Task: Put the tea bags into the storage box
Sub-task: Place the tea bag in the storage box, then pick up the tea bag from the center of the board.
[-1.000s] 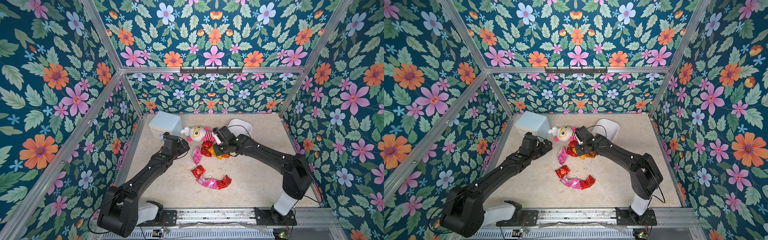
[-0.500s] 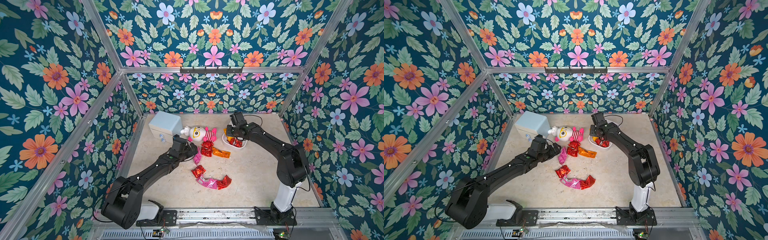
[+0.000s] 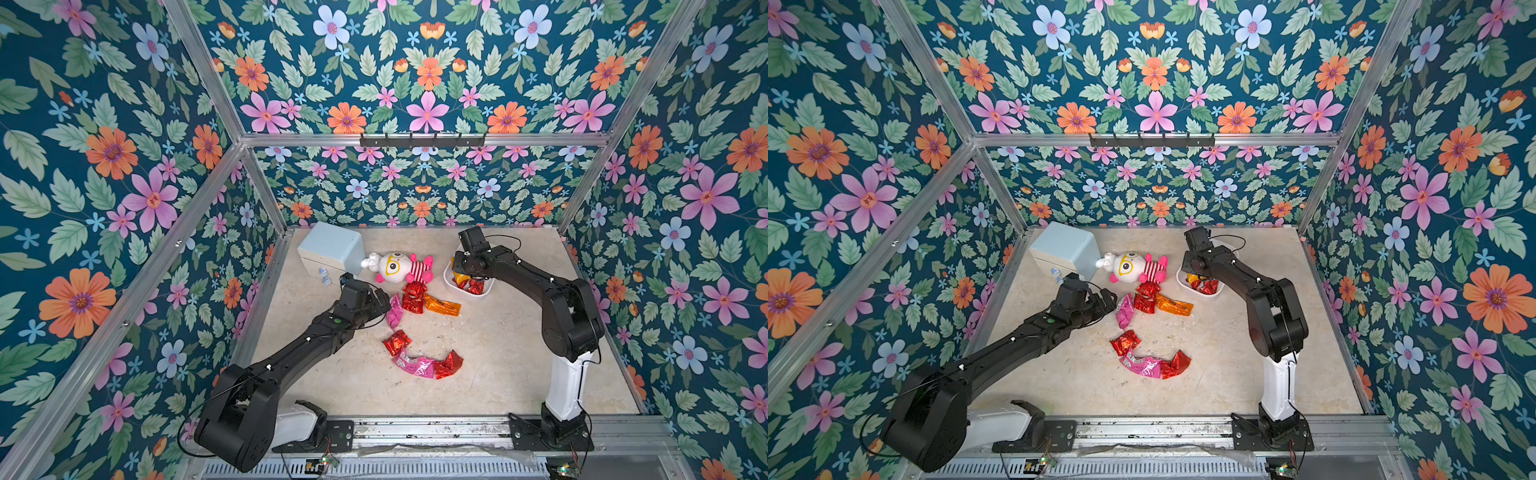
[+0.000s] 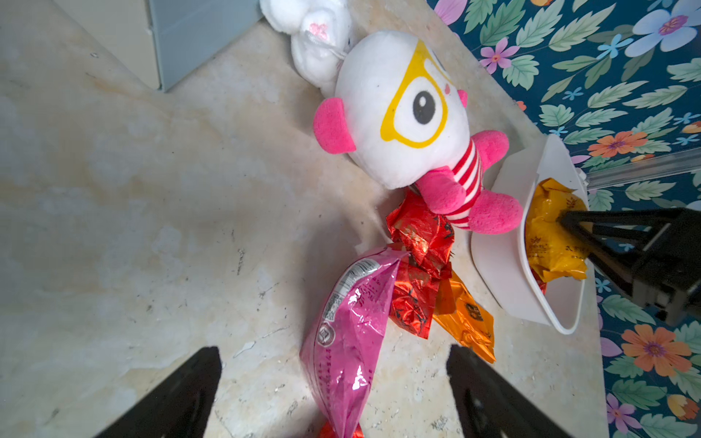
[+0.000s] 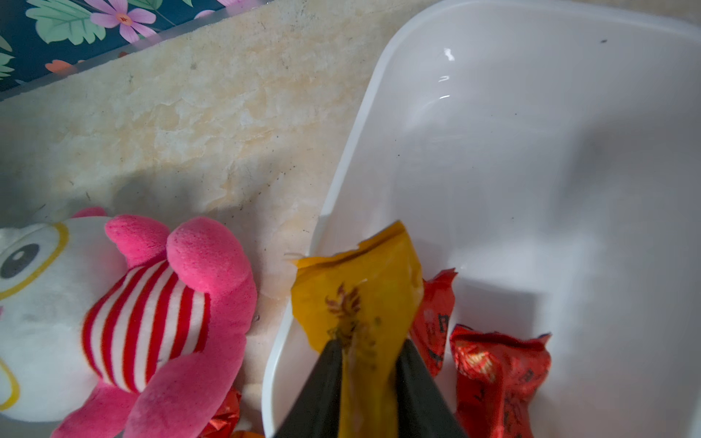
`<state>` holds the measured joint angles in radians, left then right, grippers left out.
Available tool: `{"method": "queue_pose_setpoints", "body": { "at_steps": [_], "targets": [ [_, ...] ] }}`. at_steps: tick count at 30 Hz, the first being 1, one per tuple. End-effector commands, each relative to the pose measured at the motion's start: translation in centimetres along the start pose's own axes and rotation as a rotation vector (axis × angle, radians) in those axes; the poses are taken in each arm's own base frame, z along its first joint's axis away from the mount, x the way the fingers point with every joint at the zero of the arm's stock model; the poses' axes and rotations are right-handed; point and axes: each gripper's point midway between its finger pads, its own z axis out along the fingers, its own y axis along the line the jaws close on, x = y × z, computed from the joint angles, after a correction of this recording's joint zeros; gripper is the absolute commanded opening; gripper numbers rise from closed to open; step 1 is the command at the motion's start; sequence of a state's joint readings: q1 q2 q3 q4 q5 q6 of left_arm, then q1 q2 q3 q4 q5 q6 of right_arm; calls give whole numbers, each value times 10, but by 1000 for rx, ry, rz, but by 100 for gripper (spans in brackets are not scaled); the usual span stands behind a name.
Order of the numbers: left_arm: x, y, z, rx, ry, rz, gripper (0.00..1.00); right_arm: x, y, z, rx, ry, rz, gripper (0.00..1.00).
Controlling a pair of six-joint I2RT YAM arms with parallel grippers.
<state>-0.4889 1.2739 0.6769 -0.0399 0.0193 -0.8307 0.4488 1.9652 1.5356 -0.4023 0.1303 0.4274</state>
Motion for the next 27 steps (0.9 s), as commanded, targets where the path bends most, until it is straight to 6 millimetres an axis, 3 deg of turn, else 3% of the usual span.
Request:
{"method": "queue_pose_setpoints", "body": {
  "at_steps": [1,5,9,15,16,18,22,27],
  "targets": [
    [-3,1,-2,-5,-16,9,99,-12,-2,-20,12,-47,-11,50],
    [-5,0,-2,1,-28,6,99,-5,1,-45,-23,-45,-43,63],
    [-8,-4,0,4,-29,10,99,28,16,-62,-46,-6,-140,63],
    [-13,-11,0,17,-33,14,99,96,36,-85,-74,103,-227,60],
    [-13,-11,-1,18,-34,12,99,103,37,-97,-85,111,-221,60],
    [-13,-10,-2,19,-35,10,99,129,33,-107,-93,182,-183,63],
    [-10,-7,-6,23,-41,-10,99,192,22,-126,-104,360,-104,79],
    [-5,-4,-11,34,-42,-34,99,251,10,-148,-89,537,-16,79]
  ]
}}
